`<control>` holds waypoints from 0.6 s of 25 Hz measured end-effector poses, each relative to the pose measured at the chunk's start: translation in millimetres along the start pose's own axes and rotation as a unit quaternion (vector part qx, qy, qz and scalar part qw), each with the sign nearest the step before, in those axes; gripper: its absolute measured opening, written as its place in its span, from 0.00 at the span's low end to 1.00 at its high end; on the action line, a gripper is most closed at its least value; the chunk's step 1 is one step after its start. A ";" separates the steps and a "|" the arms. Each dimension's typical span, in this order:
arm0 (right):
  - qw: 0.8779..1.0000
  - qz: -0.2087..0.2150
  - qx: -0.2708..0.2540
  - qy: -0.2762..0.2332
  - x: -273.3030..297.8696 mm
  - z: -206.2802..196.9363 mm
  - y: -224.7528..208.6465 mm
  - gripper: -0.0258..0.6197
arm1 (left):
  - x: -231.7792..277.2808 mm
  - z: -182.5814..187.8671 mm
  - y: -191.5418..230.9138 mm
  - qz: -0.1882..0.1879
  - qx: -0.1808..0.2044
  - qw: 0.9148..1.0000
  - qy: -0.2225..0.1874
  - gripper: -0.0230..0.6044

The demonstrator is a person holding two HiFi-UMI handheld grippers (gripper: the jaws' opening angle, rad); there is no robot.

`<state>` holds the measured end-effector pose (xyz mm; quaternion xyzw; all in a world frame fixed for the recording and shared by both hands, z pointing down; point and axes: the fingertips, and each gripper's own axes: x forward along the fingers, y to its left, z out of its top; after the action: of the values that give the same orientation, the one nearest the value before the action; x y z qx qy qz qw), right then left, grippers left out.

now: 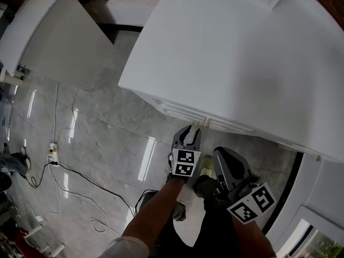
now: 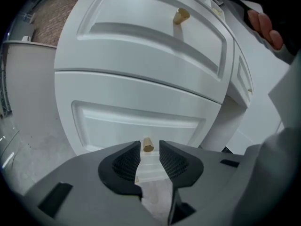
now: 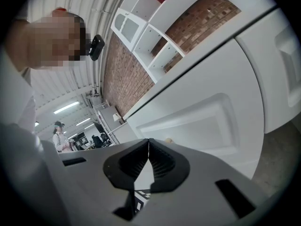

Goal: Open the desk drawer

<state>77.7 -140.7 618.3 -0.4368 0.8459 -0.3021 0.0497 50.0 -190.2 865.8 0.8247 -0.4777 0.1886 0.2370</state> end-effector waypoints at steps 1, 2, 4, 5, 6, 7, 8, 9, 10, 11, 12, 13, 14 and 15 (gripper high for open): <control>1.000 0.001 -0.001 0.001 0.7 -0.3 -0.3 0.07 | 3.6 -2.4 0.6 0.000 -0.001 1.000 0.002 0.22; 1.000 0.002 -0.001 0.002 1.2 -1.0 -0.8 0.07 | 7.0 -4.6 1.0 0.001 -0.004 1.000 0.004 0.22; 1.000 0.002 -0.001 0.007 0.9 -3.4 -3.0 0.07 | 14.2 -9.3 0.9 0.003 -0.010 1.000 0.008 0.22; 1.000 0.003 0.000 0.009 0.3 -4.5 -4.5 0.07 | 17.7 -11.3 0.9 0.004 -0.012 1.000 0.009 0.22; 1.000 0.003 0.001 0.010 -0.3 -5.5 -6.2 0.07 | 20.9 -12.5 1.3 0.006 -0.014 1.000 0.010 0.22; 1.000 0.003 0.001 0.012 -0.8 -6.4 -7.9 0.07 | 23.6 -12.8 2.6 0.009 -0.015 1.000 0.010 0.22; 1.000 0.003 0.002 0.013 -1.2 -7.2 -9.5 0.07 | 26.0 -12.4 4.6 0.012 -0.016 1.000 0.009 0.22; 1.000 0.003 0.002 0.014 -1.6 -7.8 -11.0 0.07 | 28.0 -11.8 6.4 0.014 -0.016 1.000 0.009 0.22; 1.000 0.002 0.003 0.015 -2.1 -8.2 -12.4 0.07 | 29.8 -11.3 7.3 0.016 -0.015 1.000 0.011 0.22; 1.000 0.002 0.004 0.017 -3.0 -8.4 -13.5 0.07 | 31.0 -11.3 6.7 0.015 -0.012 1.000 0.014 0.22; 1.000 0.001 0.006 0.018 -4.2 -8.4 -14.5 0.07 | 31.6 -12.0 5.1 0.014 -0.009 1.000 0.018 0.19; 1.000 0.000 0.007 0.019 -5.3 -8.4 -15.3 0.07 | 31.8 -13.3 3.6 0.013 -0.008 1.000 0.022 0.18; 1.000 -0.001 0.009 0.020 -6.3 -8.5 -16.1 0.07 | 31.9 -14.0 2.9 0.014 -0.008 1.000 0.024 0.18; 1.000 -0.002 0.010 0.021 -7.0 -8.6 -16.7 0.07 | 32.1 -13.7 2.9 0.015 -0.007 1.000 0.024 0.18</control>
<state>90.8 -138.6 633.2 -0.4311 0.8430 -0.3199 0.0352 61.5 -206.1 894.9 0.8111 -0.4855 0.2086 0.2508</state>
